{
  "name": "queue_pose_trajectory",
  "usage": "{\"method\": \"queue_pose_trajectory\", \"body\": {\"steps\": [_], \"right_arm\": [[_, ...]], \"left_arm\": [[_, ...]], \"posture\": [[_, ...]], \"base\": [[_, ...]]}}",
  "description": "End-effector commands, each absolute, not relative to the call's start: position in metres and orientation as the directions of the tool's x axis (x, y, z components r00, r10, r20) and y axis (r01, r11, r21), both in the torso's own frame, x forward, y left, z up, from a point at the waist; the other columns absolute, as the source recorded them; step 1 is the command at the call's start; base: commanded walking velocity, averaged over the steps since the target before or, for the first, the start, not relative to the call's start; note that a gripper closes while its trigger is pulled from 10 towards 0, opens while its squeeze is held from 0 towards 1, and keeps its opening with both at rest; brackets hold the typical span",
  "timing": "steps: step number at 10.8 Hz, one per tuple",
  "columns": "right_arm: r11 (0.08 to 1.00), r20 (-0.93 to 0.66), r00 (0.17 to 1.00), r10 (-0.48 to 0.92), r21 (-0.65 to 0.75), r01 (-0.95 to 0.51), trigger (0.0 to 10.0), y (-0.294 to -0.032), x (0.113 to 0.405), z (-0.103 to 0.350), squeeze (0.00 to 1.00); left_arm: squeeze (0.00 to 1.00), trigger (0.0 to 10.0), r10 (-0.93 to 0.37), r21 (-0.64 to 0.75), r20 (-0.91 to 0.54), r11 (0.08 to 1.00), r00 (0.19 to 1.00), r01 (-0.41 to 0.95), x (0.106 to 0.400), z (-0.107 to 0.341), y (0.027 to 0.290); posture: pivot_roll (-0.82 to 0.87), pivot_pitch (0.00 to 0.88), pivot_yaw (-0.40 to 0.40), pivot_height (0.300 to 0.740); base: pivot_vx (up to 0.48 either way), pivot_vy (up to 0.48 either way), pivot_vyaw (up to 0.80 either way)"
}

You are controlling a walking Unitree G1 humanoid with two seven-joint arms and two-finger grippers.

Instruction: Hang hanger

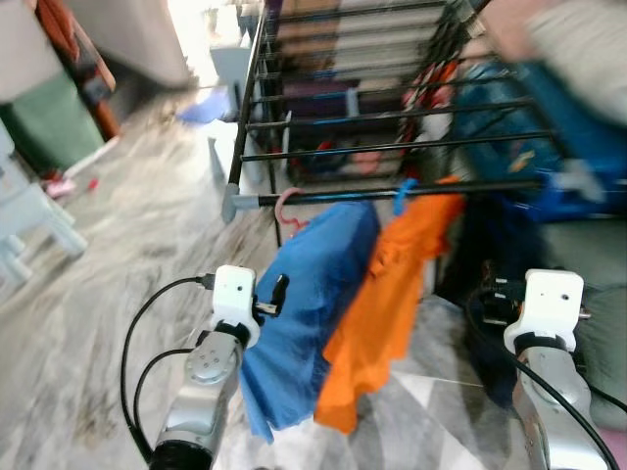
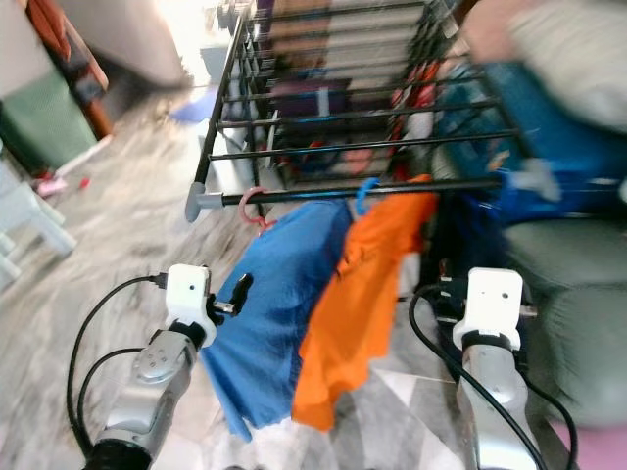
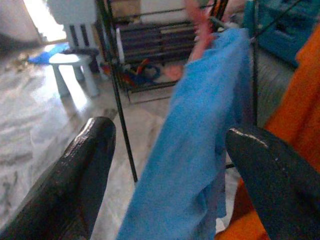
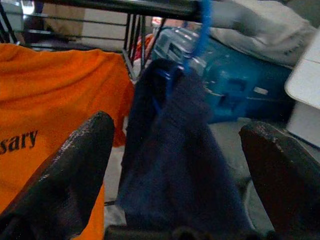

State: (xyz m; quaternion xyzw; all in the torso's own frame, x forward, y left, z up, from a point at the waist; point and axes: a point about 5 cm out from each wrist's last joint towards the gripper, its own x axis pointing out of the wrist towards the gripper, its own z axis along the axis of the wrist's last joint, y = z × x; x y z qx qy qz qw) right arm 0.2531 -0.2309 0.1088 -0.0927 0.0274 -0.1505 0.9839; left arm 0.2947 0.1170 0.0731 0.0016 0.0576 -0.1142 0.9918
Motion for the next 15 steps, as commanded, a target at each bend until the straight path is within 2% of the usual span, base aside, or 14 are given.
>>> {"method": "queue_pose_trajectory", "body": {"steps": [1,4,7,9,10,13,15], "right_arm": [[0.943,-0.033,0.958,-0.284,-0.193,0.273,10.0,-0.229,0.258,0.11,0.0],[0.945,-0.067,0.962,-0.264,-0.219,0.243,10.0,-0.228,0.264,0.108,0.0],[0.959,-0.102,0.974,-0.203,-0.223,0.176,10.0,-0.219,0.268,0.107,0.0],[0.955,-0.087,0.974,-0.209,-0.232,0.184,10.0,-0.213,0.264,0.103,0.0],[0.968,-0.091,0.976,-0.196,-0.178,0.177,10.0,-0.209,0.259,0.101,0.0],[0.968,-0.135,0.97,-0.202,-0.18,0.176,10.0,-0.205,0.253,0.093,0.0],[0.964,-0.118,0.969,-0.219,-0.177,0.197,10.0,-0.213,0.257,0.097,0.0]], "left_arm": [[0.0,10.0,-0.206,-0.004,-0.124,0.978,0.971,0.207,0.292,0.071,0.122],[0.0,10.0,-0.211,0.001,-0.095,0.977,0.973,0.212,0.297,0.078,0.118],[0.0,10.0,-0.221,0.009,-0.018,0.975,0.975,0.221,0.306,0.097,0.124],[0.0,10.0,-0.221,-0.019,-0.041,0.975,0.974,0.22,0.305,0.093,0.123],[0.0,10.0,-0.23,-0.02,-0.059,0.973,0.971,0.229,0.299,0.088,0.123],[0.0,10.0,-0.28,-0.037,-0.089,0.96,0.956,0.278,0.29,0.08,0.114],[0.0,10.0,-0.278,-0.03,-0.083,0.961,0.957,0.276,0.293,0.083,0.117]], "posture": [[-0.17,0.0,0.101,0.74],[-0.17,0.0,0.104,0.74],[-0.16,0.047,0.116,0.74],[-0.17,0.062,0.114,0.74],[-0.18,0.069,0.123,0.74],[-0.18,0.053,0.128,0.74],[-0.17,0.053,0.12,0.74]], "base": [[-0.292,0.0,0.0],[-0.275,0.0,0.0],[0.0,0.0,0.0],[0.0,0.0,0.0],[0.0,0.435,0.0],[0.0,0.48,0.0],[0.0,0.48,0.0]]}}
